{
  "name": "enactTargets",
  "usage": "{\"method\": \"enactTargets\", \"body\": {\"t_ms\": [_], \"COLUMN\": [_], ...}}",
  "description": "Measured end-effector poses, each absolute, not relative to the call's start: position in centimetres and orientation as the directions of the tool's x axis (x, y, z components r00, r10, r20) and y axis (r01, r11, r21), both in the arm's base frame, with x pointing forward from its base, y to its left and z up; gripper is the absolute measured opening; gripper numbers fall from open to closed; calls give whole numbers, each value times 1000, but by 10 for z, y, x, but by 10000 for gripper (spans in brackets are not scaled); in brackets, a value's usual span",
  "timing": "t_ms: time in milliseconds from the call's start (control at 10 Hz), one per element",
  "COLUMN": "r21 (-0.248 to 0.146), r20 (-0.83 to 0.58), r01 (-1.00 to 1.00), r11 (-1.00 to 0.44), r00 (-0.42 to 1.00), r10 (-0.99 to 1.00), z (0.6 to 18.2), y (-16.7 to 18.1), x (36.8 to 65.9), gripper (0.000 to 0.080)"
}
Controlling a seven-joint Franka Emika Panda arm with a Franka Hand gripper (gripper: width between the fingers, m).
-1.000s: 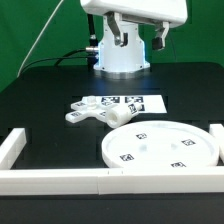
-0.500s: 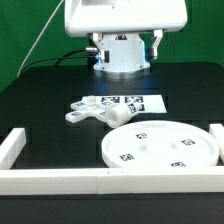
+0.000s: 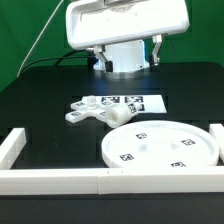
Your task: Assemble round table
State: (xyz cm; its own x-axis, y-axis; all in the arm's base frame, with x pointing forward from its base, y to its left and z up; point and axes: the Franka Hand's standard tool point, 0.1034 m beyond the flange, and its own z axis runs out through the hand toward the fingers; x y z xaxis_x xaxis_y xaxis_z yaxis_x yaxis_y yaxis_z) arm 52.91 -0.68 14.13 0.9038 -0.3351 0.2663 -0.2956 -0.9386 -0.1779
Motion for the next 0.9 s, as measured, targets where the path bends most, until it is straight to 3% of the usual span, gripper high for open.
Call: {"method": "enactTargets", "body": {"t_ms": [400, 500, 900], "r21": [-274, -305, -310], "r20": [117, 47, -3], "r01": [-549, -651, -709], "r11": [-790, -695, -633], "r00": [796, 718, 667], "r10": [-594, -694, -745], "z": [126, 123, 119], "y": [-20, -20, -21], "x": [527, 528, 525], "gripper": [649, 649, 649]}}
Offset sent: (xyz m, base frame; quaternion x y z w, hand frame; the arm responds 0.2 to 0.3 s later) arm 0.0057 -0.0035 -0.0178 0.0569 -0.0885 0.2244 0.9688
